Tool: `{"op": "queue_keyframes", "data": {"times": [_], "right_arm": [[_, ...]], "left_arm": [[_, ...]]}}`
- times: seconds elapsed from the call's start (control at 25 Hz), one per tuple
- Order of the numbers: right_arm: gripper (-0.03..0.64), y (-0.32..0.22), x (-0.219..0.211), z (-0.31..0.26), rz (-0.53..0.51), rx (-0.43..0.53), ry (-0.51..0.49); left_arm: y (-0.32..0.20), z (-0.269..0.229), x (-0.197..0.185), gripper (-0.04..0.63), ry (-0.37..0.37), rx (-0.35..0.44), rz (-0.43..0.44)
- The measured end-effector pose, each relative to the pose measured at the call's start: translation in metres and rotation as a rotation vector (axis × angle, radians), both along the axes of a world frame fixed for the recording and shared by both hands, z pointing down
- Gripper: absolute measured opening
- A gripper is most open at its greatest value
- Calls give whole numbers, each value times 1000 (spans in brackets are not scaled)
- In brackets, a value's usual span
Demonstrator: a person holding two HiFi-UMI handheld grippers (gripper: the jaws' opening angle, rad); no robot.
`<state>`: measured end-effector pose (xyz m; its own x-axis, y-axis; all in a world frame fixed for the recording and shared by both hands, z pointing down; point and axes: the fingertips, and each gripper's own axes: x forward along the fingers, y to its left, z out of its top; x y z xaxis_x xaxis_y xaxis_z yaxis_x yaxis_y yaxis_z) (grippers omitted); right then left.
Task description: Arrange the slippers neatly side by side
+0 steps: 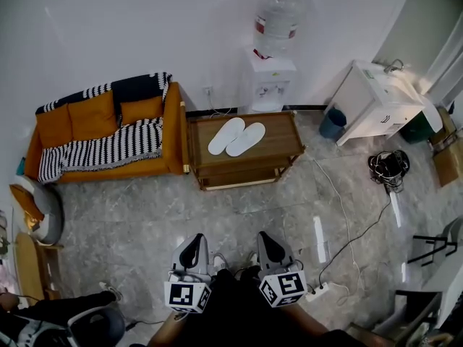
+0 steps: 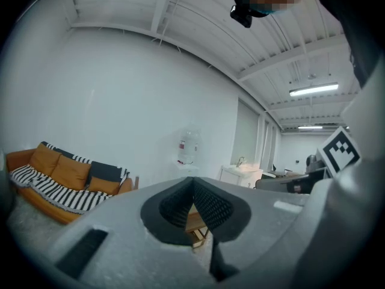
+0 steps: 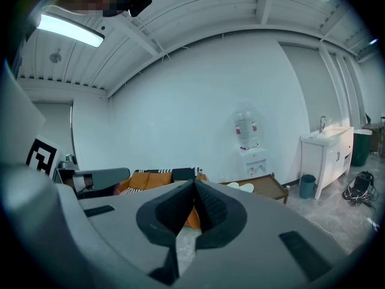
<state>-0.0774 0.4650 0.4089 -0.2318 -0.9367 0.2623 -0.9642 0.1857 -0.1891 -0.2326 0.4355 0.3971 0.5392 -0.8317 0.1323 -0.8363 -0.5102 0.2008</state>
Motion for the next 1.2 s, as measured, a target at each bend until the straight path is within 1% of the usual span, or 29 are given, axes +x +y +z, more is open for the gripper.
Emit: {"op": "queue_keyframes", "data": {"times": [0.16,0.32,0.52,0.68,0.88,1.08,1.2], "right_arm": [[9,2,-14,5,22,-2,-2],[9,0,-22,8,9,-8,0],[9,-12,-25,10,6,-7,-1],[9,-30,-22,18,-3,-17,0],[9,-61,-7,19,9,-21,-4],[9,-104,22,19,12,-25,-6],[9,-134,40,17,7,-22,-11]], "left_arm": [[-4,5,-9,12,-1,2,24],[-6,10,-16,12,11,-13,26],[-16,14,-16,12,9,-23,33],[-35,18,-12,12,1,-26,26],[-67,18,5,12,3,-34,30],[-111,16,36,12,-13,-19,53],[-139,10,55,12,-11,-13,46]]}}
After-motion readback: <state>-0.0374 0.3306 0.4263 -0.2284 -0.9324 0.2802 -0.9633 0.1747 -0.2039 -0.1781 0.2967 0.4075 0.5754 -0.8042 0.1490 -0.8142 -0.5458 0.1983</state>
